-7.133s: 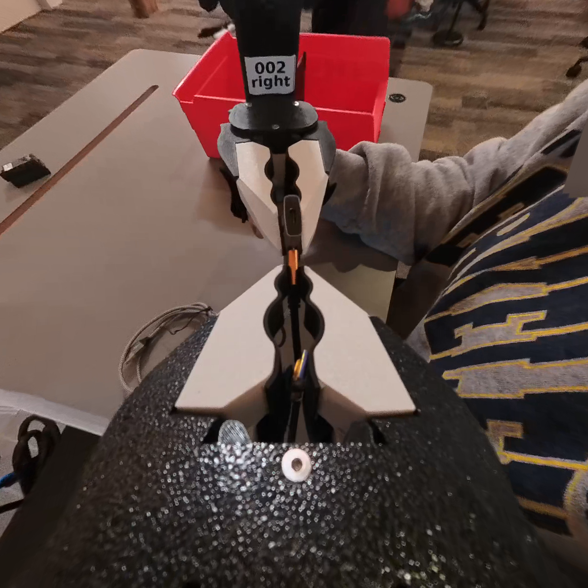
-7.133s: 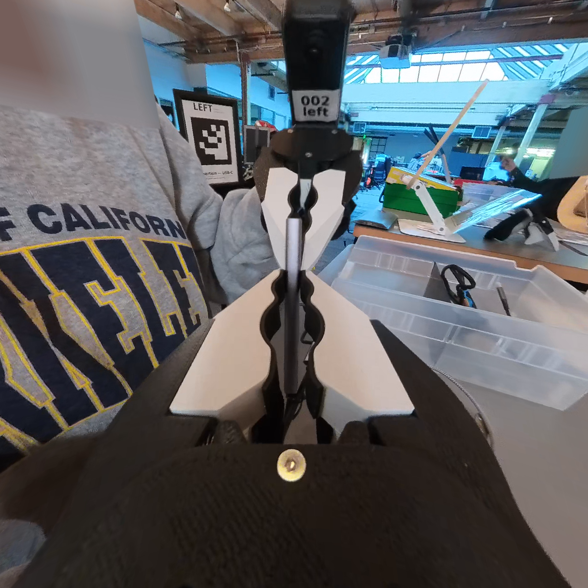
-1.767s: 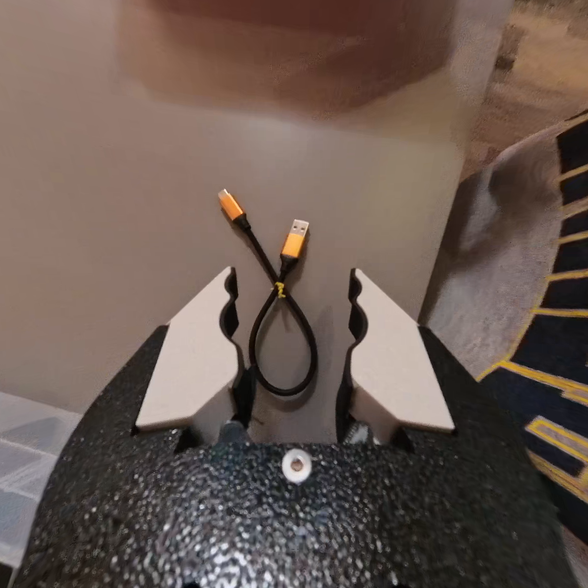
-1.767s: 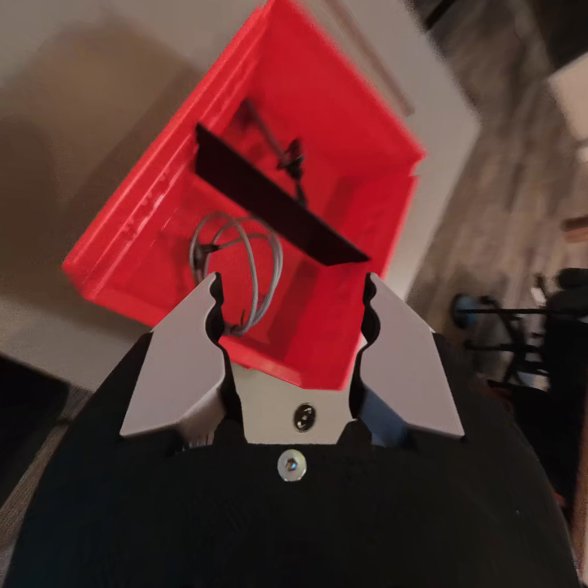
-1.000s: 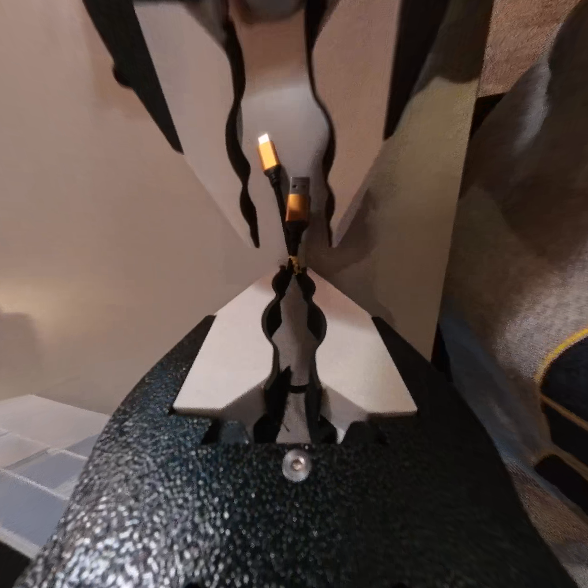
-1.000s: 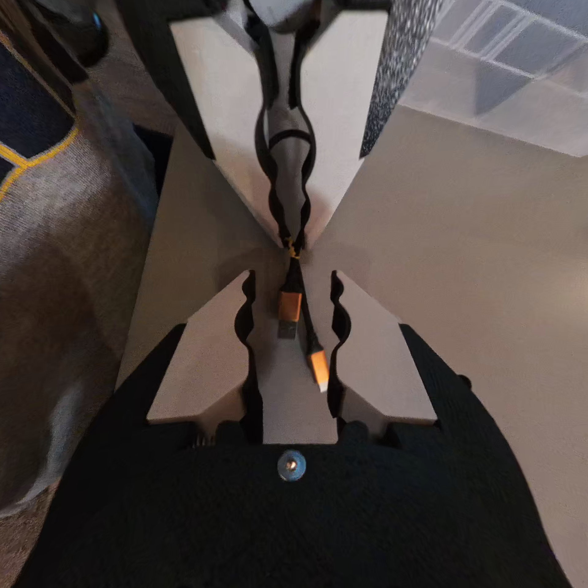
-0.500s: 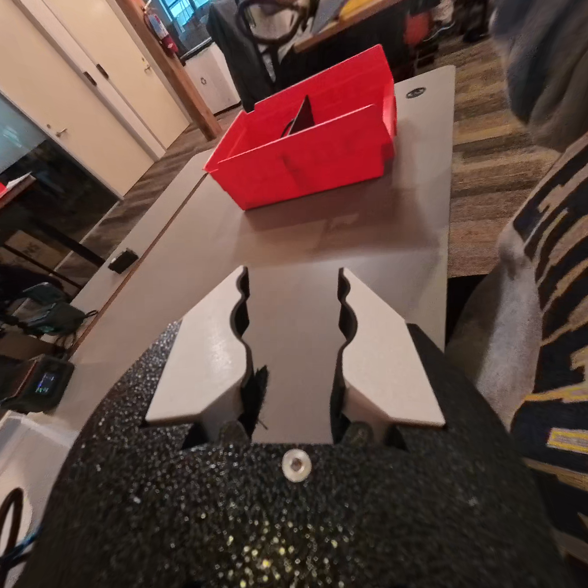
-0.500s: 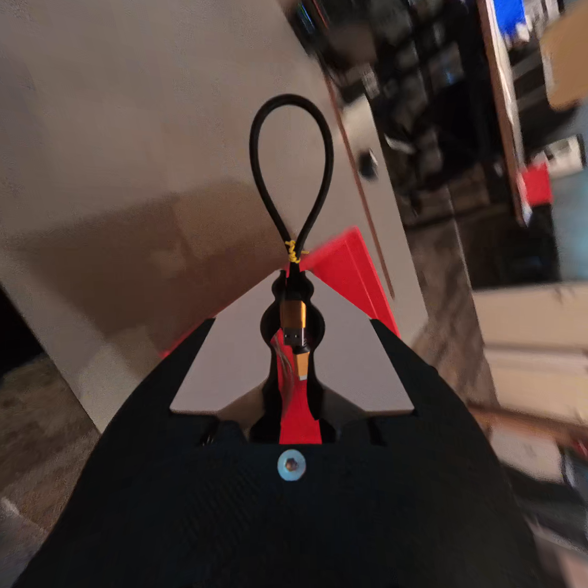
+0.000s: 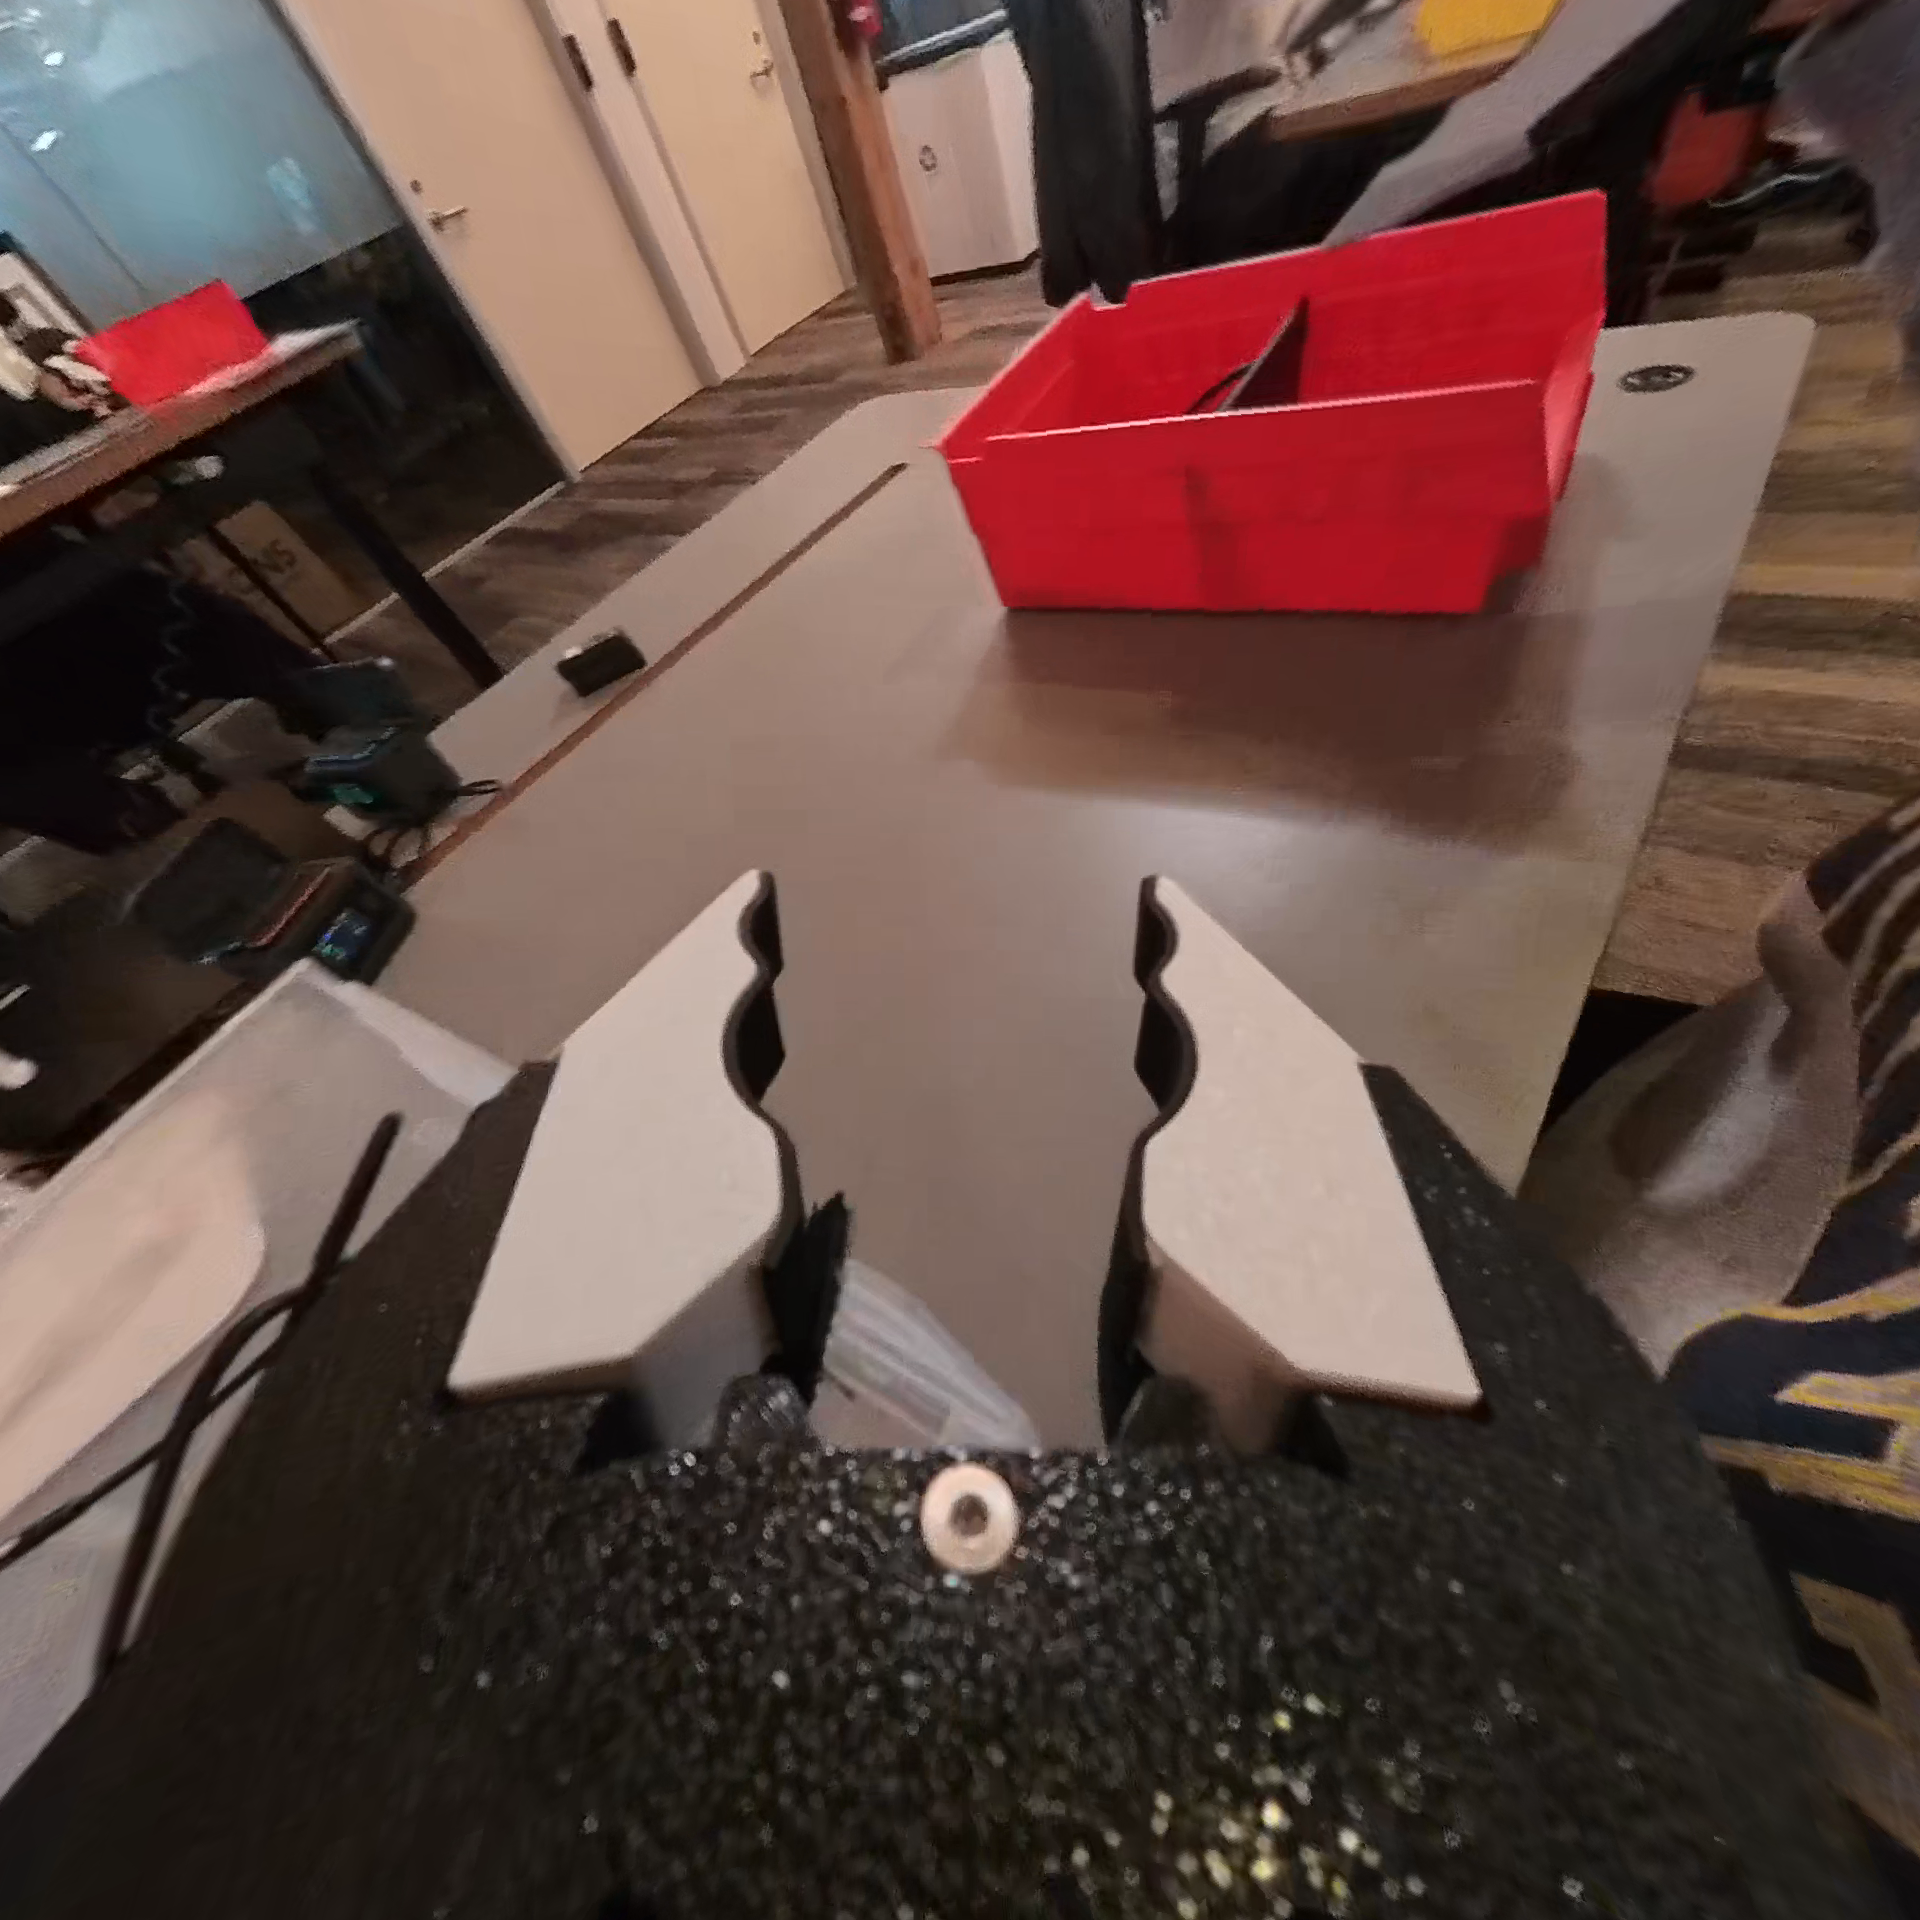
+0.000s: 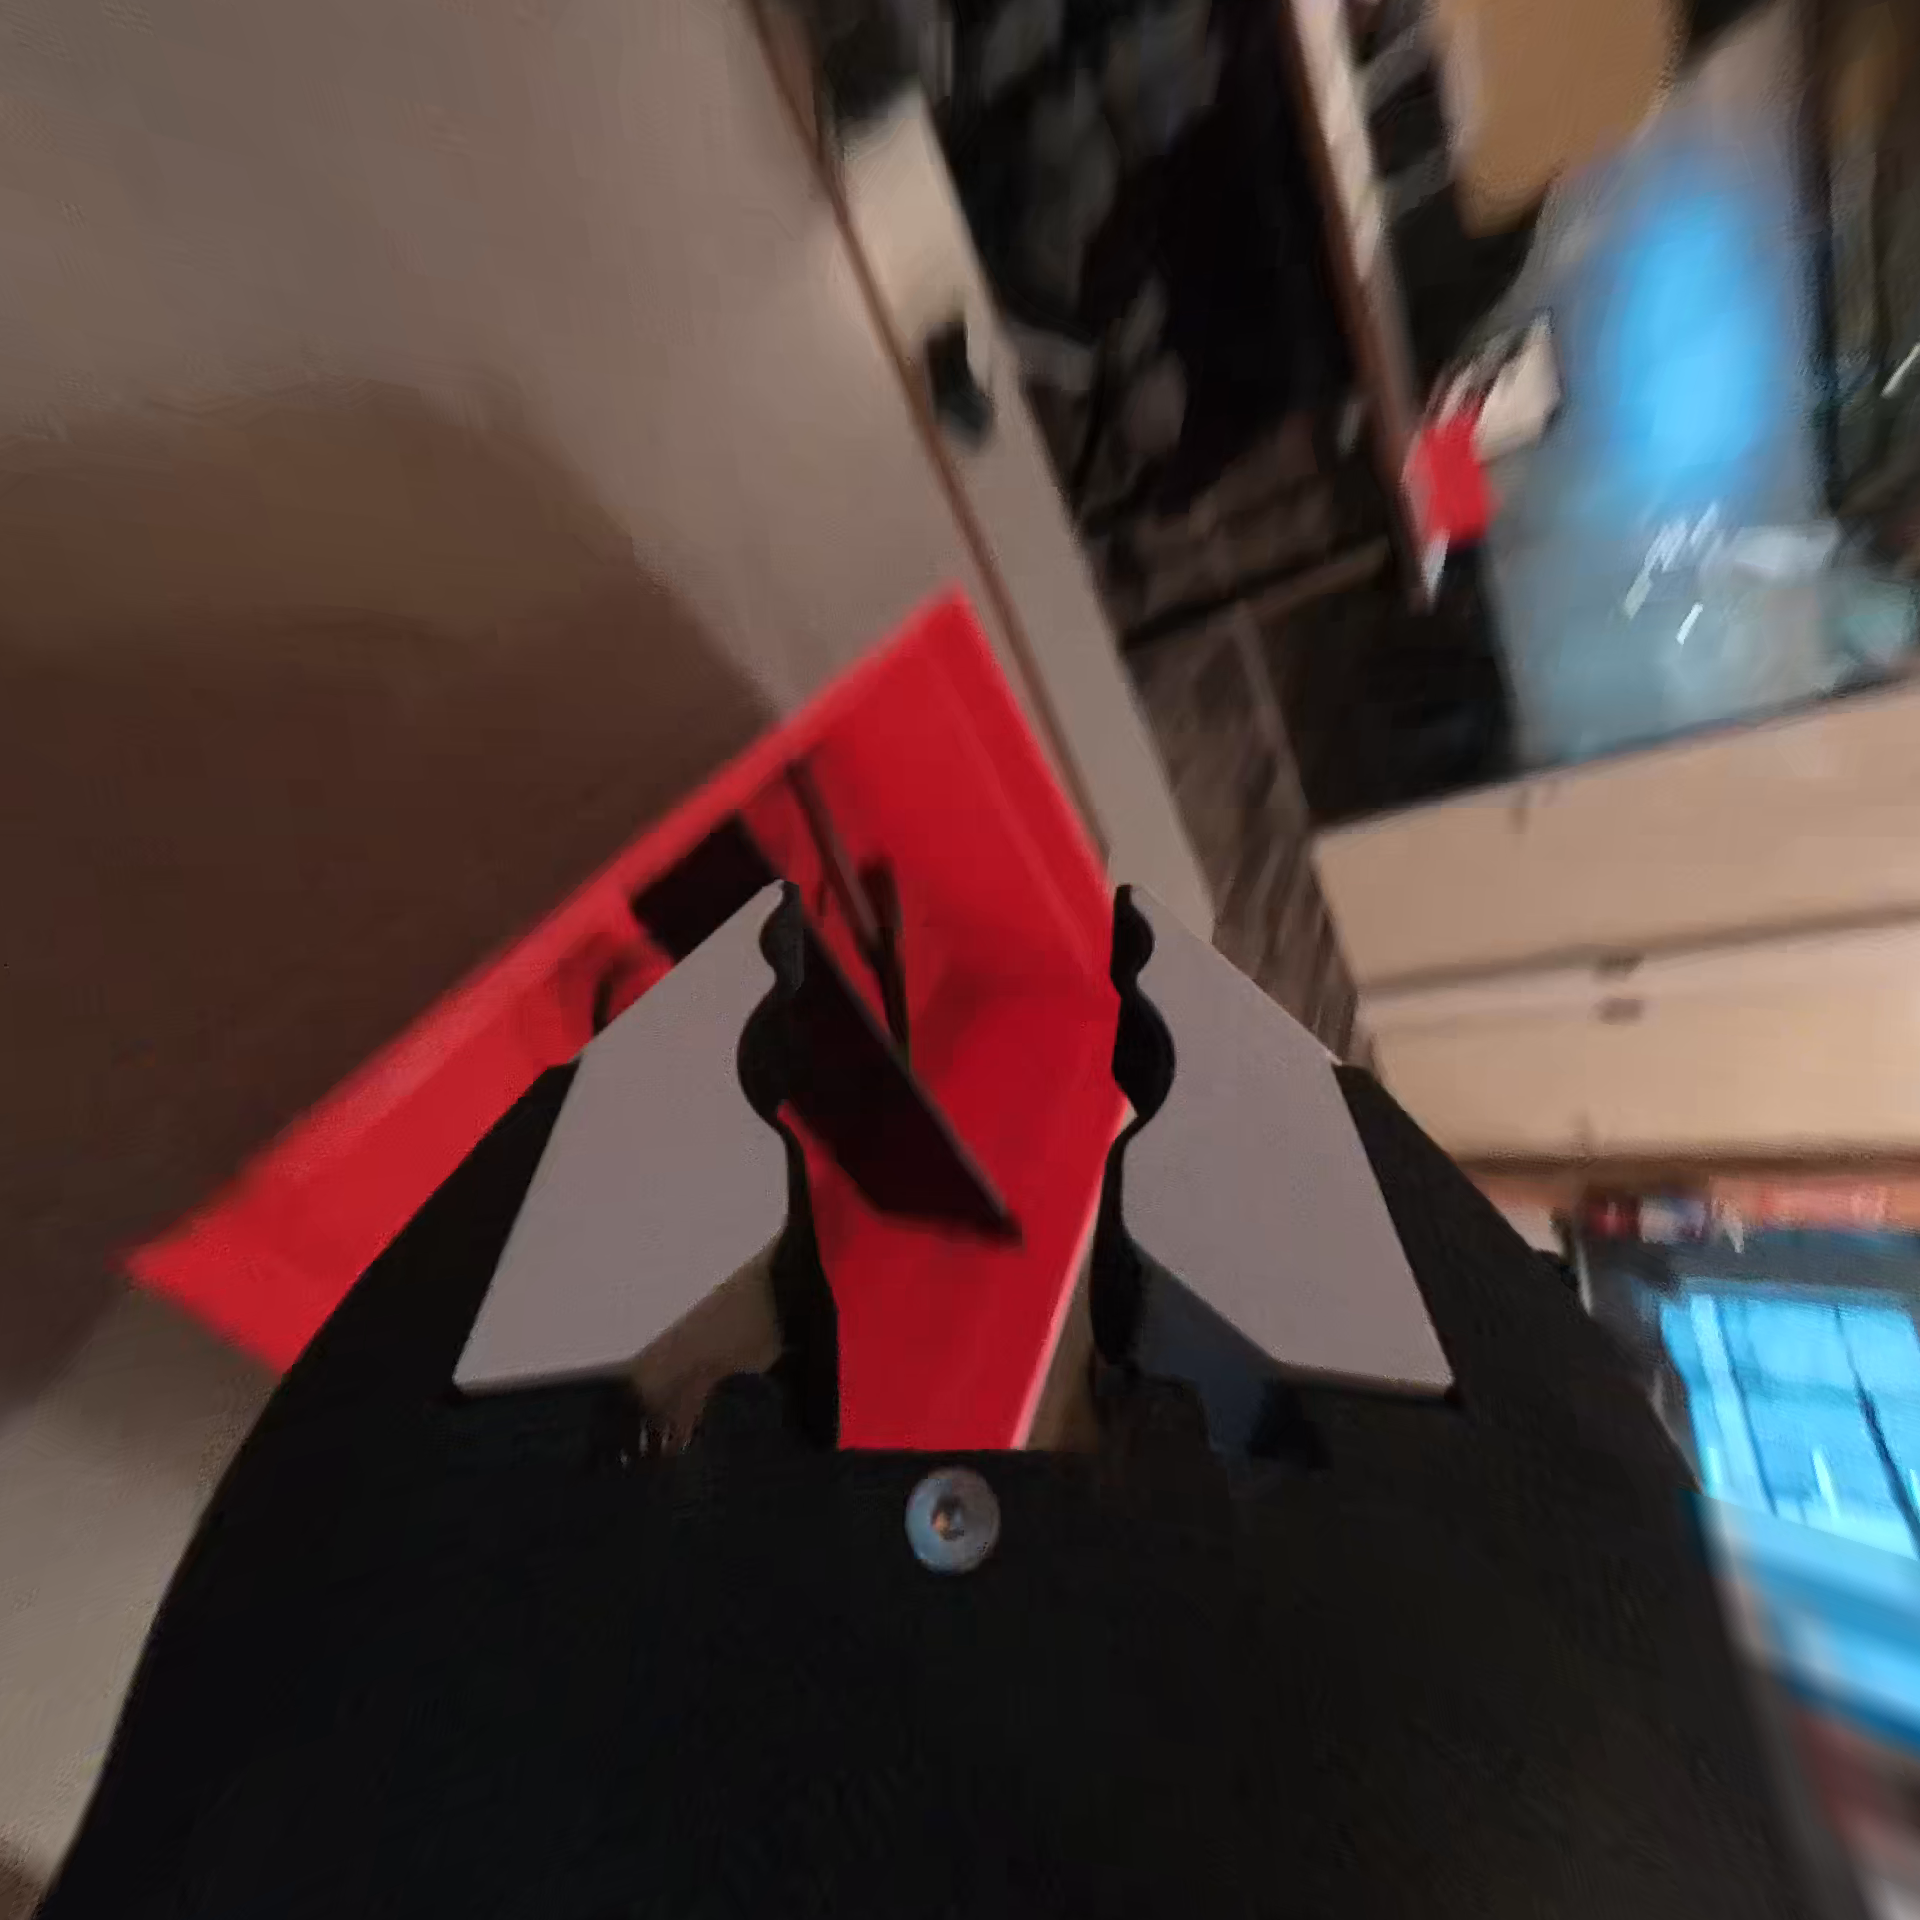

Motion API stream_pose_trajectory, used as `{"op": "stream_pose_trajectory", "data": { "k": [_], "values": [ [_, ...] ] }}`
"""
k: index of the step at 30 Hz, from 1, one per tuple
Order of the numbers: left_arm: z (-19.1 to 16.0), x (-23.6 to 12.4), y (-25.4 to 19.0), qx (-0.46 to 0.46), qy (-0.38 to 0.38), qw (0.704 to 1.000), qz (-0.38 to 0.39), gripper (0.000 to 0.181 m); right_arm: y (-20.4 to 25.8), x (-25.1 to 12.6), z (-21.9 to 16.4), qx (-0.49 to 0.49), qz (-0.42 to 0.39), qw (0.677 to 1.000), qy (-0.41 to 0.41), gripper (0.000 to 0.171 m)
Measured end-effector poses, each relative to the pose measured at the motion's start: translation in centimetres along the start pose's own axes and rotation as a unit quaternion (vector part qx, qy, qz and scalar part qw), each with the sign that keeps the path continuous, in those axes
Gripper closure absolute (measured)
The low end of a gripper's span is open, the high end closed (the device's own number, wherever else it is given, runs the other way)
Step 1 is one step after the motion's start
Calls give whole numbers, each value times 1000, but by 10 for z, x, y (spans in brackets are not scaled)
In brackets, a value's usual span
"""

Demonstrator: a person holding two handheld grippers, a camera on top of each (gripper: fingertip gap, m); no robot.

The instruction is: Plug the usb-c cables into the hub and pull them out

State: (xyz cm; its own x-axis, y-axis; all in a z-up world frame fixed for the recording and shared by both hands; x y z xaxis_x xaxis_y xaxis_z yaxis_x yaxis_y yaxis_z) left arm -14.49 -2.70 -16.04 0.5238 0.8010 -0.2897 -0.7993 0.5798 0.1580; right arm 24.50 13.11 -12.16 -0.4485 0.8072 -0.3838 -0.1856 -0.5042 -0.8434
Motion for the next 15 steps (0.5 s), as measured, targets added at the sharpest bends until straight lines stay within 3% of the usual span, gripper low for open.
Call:
{"op": "stream_pose_trajectory", "data": {
  "k": [4, 7, 11, 15],
  "values": [
    [1, -39, 40, -22, 10, 994, 110, 125, 27, 10, 70, 38, 28, 974, -222, 116],
    [3, -57, 80, -22, 64, 985, 162, 128, 57, 42, 102, 87, 96, 942, -310, 116],
    [-3, -47, 132, -30, 186, 976, 112, 119, 95, 95, 122, 133, 122, 915, -361, 119],
    [-17, -29, 172, -51, 295, 952, 68, 131, 123, 117, 126, 219, 155, 864, -426, 134]
  ]
}}
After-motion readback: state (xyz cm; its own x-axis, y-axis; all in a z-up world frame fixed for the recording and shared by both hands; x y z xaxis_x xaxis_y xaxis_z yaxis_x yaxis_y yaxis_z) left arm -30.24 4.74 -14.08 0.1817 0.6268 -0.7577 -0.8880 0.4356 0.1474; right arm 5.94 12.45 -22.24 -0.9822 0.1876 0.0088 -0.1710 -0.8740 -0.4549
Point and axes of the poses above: each gripper's, where its closed fingertips meet, x out along the fingers, z out of its top, y = z × x across the jaws, the point moved 10 cm from there along -x, back along the fingers, and after that the axes turned 7 degrees about -x, right-handed, at the moved point
